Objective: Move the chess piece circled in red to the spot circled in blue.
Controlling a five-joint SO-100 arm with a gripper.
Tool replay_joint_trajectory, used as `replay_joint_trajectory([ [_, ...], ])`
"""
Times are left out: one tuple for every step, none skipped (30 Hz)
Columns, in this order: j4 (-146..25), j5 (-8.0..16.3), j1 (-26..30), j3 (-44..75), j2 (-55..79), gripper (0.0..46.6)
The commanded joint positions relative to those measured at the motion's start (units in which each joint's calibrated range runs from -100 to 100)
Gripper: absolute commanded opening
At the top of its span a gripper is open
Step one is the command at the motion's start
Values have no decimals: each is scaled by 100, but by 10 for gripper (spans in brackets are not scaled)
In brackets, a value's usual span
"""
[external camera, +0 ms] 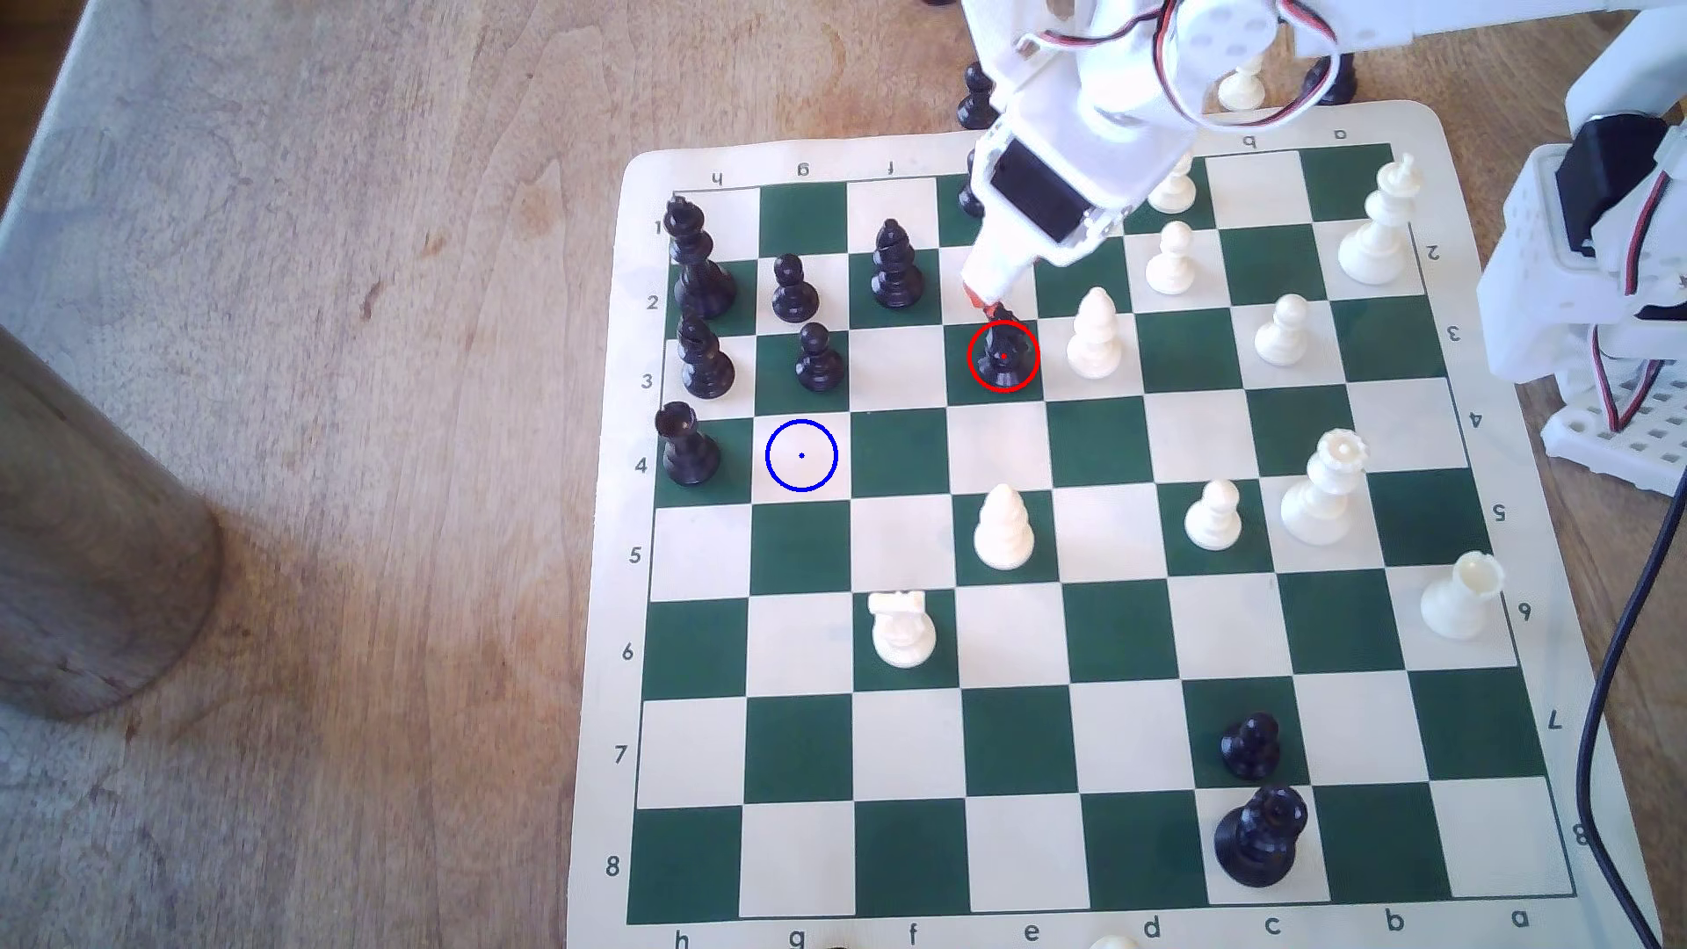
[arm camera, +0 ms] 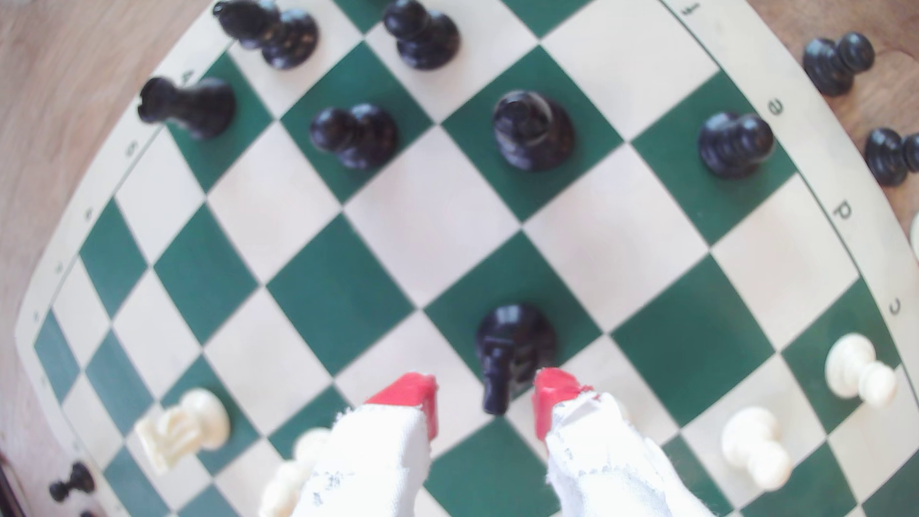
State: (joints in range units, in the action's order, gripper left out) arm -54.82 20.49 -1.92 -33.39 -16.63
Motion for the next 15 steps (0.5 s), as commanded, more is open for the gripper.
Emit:
replay_joint_trajectory([
  [265, -10, 39, -51, 16, 113],
  [331, -20, 16, -60, 93, 113],
  [347, -24, 8, -60, 135, 113],
  [363, -29, 8, -60, 161, 113],
  [388, -29, 0, -60, 195, 113],
  [404, -29, 0, -70, 220, 113],
  [445, -29, 0, -79, 271, 113],
  [470, -29, -8, -79, 296, 113],
  [494, -34, -8, -97, 322, 113],
  [527, -34, -16, -115, 339, 113],
  [601, -34, -31, -124, 407, 112],
  [617, -34, -39, -133, 458, 111],
  [634, -34, -39, -133, 517, 107],
  [650, -34, -39, -133, 577, 105],
  [675, -34, -39, -133, 661, 98],
])
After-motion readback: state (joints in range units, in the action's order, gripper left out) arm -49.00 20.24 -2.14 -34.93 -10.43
